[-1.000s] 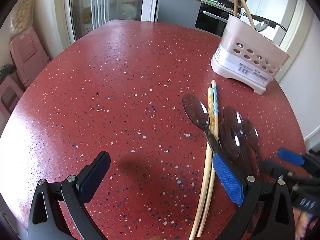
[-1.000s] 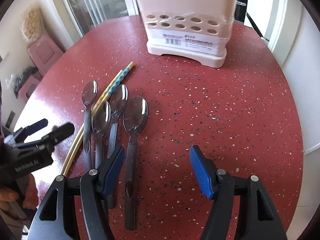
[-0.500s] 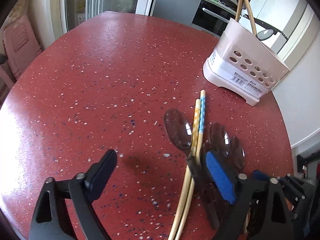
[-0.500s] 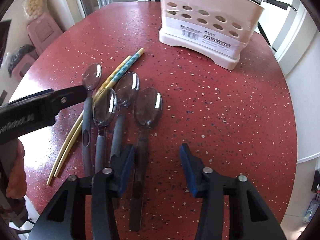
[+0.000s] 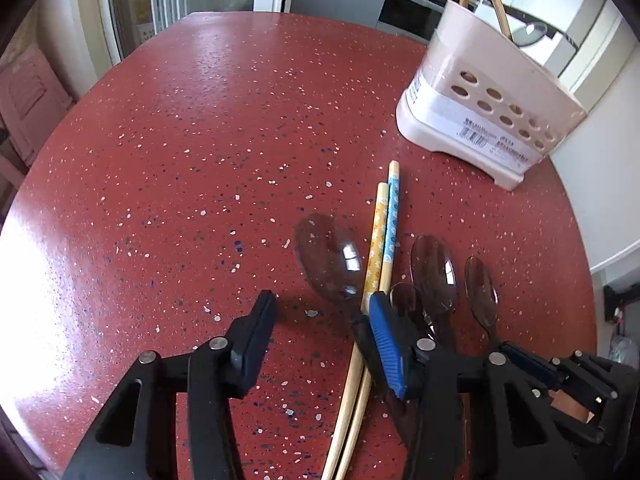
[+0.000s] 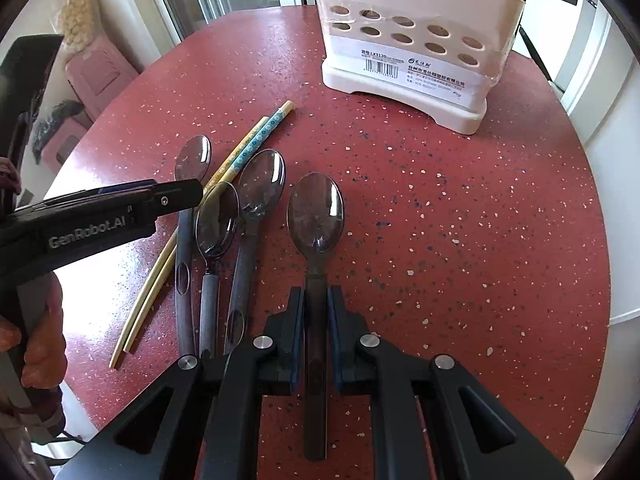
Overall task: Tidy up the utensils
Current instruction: 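Lower the right tool onto a dark spoon and close on its handle, then grasp another dark spoon with the left tool while the right tool holds its spoon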
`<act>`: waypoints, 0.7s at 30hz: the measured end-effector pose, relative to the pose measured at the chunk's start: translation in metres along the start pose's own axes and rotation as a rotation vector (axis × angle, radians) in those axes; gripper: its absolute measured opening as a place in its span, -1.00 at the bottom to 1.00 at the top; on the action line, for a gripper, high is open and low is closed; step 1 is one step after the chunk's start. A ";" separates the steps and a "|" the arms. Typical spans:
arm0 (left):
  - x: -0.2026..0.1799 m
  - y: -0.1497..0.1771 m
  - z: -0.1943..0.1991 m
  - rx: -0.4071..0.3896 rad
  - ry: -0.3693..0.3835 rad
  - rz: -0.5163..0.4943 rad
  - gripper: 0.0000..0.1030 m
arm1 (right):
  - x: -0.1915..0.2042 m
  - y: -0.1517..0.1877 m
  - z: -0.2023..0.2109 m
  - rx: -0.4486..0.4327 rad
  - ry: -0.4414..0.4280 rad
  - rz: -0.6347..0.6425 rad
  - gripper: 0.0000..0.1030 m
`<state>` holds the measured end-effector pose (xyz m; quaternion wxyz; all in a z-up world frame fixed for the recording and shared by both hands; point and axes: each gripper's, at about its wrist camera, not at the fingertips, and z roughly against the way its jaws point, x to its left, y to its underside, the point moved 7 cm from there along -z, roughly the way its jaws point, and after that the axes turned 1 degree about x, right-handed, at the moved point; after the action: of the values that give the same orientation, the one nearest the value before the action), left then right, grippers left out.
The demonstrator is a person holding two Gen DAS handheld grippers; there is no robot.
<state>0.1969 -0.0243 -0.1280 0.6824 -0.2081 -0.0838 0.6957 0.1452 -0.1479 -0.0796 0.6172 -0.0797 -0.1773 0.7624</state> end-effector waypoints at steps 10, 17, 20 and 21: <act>-0.016 0.002 0.005 0.006 0.034 -0.039 -0.21 | -0.013 0.006 0.003 -0.008 -0.059 -0.039 -0.76; -0.012 0.005 0.018 -0.063 0.072 -0.026 -0.21 | -0.025 0.005 0.013 -0.035 -0.124 -0.081 -0.76; -0.007 0.006 0.033 -0.105 0.083 -0.035 -0.21 | -0.031 0.004 0.020 -0.053 -0.151 -0.097 -0.76; -0.004 0.007 0.038 -0.114 0.083 -0.038 -0.21 | -0.034 0.003 0.022 -0.058 -0.162 -0.104 -0.76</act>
<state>0.1754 -0.0225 -0.0958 0.6853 -0.2740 -0.0989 0.6675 0.1421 -0.1848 -0.0638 0.6369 -0.0263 -0.2523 0.7280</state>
